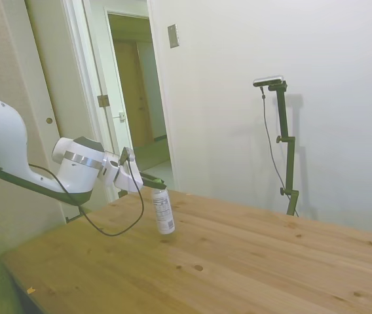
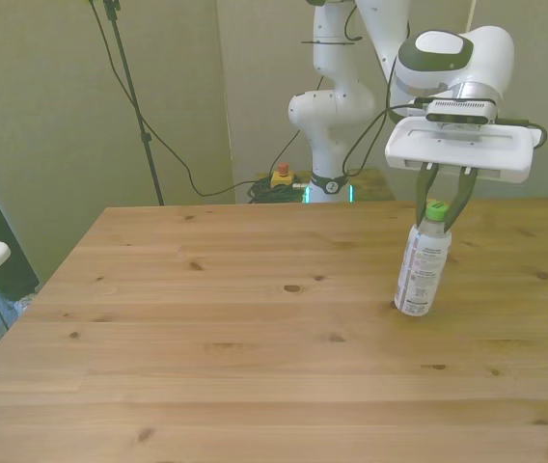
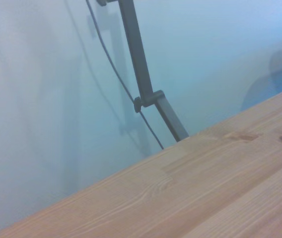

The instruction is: Stand the water bottle

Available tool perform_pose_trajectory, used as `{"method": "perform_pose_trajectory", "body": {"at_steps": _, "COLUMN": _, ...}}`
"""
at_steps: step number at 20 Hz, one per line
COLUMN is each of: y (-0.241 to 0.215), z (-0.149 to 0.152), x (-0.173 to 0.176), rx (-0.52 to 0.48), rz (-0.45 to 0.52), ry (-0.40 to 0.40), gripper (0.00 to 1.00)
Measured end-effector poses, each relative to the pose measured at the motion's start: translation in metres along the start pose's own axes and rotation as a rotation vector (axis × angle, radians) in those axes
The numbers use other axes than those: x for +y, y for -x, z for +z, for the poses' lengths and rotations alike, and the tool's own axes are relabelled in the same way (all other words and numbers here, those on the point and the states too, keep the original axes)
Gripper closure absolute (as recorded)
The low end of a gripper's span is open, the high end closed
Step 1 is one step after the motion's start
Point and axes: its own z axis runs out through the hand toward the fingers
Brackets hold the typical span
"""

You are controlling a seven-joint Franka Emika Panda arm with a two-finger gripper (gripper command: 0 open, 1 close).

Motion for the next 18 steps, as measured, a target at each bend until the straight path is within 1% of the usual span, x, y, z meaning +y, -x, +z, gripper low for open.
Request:
{"method": "perform_pose_trajectory", "body": {"at_steps": 6, "y": -0.013, "z": 0.024, "x": -0.015, "rx": 0.03, "rz": 0.049, "ry": 0.006, "gripper": 1.0}}
{"method": "perform_pose_trajectory", "body": {"at_steps": 12, "y": -0.017, "z": 0.041, "x": -0.013, "rx": 0.03, "rz": 0.066, "ry": 0.028, "gripper": 1.0}}
{"method": "perform_pose_trajectory", "body": {"at_steps": 18, "y": -0.015, "z": 0.05, "x": -0.007, "rx": 0.015, "rz": 0.066, "ry": 0.04, "gripper": 1.0}}
